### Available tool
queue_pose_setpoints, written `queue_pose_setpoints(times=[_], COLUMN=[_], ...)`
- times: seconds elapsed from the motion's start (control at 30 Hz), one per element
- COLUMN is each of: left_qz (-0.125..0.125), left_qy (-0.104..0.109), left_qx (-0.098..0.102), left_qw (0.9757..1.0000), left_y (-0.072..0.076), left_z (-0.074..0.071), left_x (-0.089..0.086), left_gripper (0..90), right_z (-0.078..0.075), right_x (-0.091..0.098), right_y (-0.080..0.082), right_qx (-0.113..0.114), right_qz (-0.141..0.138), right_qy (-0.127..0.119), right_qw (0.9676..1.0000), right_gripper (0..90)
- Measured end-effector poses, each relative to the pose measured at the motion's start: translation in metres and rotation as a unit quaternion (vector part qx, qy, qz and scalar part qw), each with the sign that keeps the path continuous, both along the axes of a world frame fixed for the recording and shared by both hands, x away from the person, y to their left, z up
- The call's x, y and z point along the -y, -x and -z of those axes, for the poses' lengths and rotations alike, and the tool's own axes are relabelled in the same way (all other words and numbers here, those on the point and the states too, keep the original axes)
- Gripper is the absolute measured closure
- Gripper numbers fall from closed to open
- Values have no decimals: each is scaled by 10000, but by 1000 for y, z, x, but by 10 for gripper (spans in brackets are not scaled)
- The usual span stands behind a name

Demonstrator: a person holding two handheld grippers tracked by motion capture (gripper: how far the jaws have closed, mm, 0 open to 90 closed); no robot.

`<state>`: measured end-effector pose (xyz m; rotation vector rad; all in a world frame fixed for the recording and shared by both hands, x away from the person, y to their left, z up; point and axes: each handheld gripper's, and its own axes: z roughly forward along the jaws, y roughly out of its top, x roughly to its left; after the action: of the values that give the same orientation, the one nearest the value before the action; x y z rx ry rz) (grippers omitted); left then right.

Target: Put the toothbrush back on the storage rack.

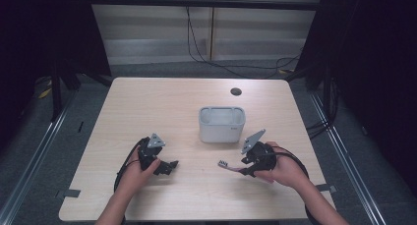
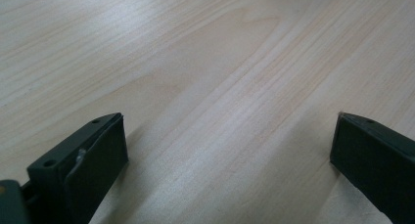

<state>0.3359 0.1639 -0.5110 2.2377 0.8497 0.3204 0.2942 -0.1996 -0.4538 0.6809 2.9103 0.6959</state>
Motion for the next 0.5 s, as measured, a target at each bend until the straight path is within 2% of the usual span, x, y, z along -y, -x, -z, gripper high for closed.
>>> queue_pose_setpoints(times=[0.43,0.5], left_qz=[1,-3], left_qy=[0,5], left_qx=[0,-7], left_qw=[10000,10000], left_y=[0,0], left_z=[0,0], left_x=[0,0], left_gripper=[1,1], right_z=[3,4], right_x=[-9,-13], right_y=[-2,-3], right_qx=[-116,-152], right_qz=[-103,-136], right_qy=[106,246], right_qw=[9998,9995], right_gripper=[623,644])
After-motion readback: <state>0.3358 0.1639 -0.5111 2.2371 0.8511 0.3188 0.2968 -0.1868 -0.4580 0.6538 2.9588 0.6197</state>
